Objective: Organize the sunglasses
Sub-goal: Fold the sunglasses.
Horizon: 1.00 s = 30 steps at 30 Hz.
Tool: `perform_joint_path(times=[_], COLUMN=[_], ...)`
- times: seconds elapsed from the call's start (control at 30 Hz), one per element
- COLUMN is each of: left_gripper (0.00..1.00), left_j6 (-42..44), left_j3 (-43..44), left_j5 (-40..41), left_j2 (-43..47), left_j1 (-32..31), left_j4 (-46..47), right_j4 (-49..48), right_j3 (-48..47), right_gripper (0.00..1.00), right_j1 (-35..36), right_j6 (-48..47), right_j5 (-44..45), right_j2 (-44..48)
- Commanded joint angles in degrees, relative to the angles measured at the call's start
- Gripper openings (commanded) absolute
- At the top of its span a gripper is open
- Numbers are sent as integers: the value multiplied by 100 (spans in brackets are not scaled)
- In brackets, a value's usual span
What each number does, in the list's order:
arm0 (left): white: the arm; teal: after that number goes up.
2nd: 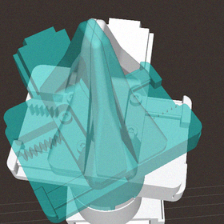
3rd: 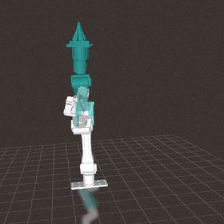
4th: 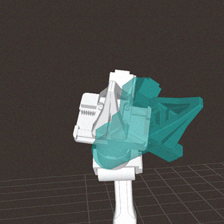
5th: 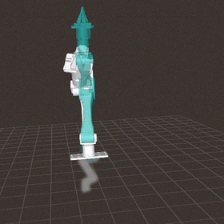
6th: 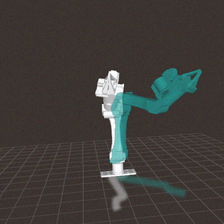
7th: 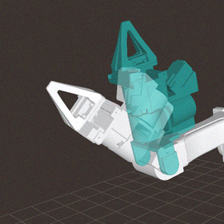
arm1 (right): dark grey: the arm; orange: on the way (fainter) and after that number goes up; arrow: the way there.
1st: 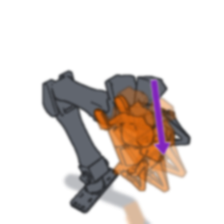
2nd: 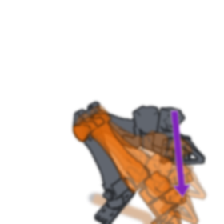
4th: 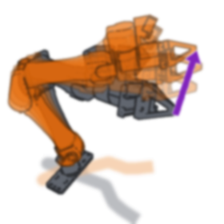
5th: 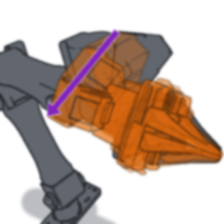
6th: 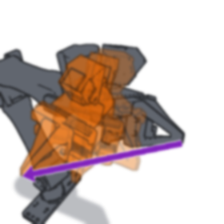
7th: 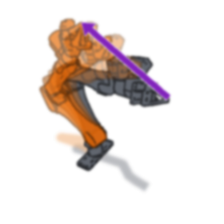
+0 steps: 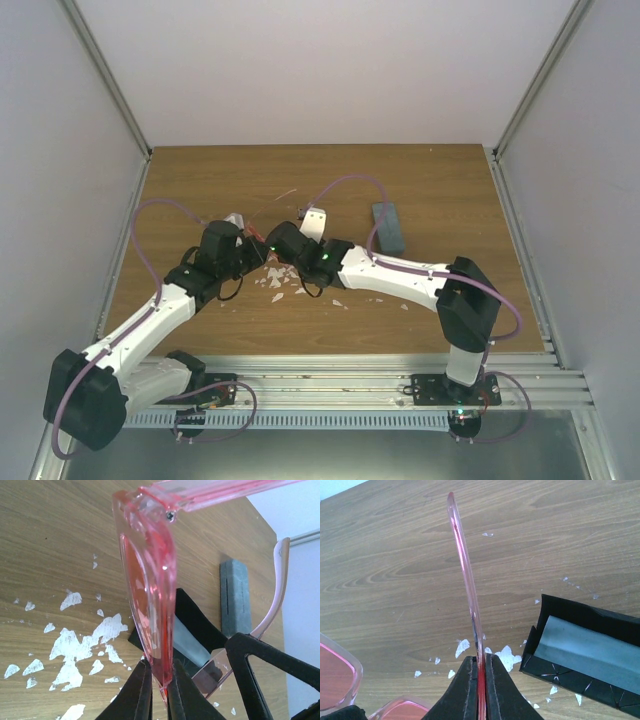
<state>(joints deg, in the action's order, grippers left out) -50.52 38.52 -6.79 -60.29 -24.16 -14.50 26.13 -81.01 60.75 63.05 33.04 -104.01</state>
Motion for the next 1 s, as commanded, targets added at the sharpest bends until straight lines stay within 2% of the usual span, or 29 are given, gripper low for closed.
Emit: perform_joint_path(times=[0.0,0.07,0.17,0.23,0.37,0.47,0.53,0.57,0.67,0.83,0.9,0.97], left_gripper=[0,0,0,0,0,0,0,0,0,0,0,0], left_j6=[3,20,96,163,297,423,503,563,796,1138,1297,1427], left_j3=[203,242,332,412,574,733,837,892,1029,1161,1263,1344], left_j5=[188,217,276,318,289,117,-133,-342,-1266,-2810,-3165,-3405], left_j2=[-8,-29,-51,-46,-24,-79,-132,-169,-305,-613,-699,-729], left_j1=[-54,-58,-56,-53,-47,-51,-45,-52,-51,-66,-67,-64], left_j4=[370,363,291,231,176,107,93,107,282,566,572,566], right_j4=[-149,-215,-370,-599,-1365,-1536,-1859,-2455,-3114,-3411,-3435,-3357], right_j3=[-169,-155,106,513,1621,2291,2773,3068,3697,4069,4065,4039], right_gripper=[1,11,39,51,60,59,53,48,37,26,21,15], right_j1=[134,140,142,139,143,140,126,81,-36,-515,-660,-762], right_j6=[-138,-340,-640,-800,-1287,-1260,-1531,-1921,-2447,-2812,-2958,-2953], right_j5=[159,153,185,162,-84,-114,-370,-784,-1885,-3229,-3747,-3887], right_j2=[199,281,635,1054,2205,2940,3396,3591,4114,4651,4664,4621])
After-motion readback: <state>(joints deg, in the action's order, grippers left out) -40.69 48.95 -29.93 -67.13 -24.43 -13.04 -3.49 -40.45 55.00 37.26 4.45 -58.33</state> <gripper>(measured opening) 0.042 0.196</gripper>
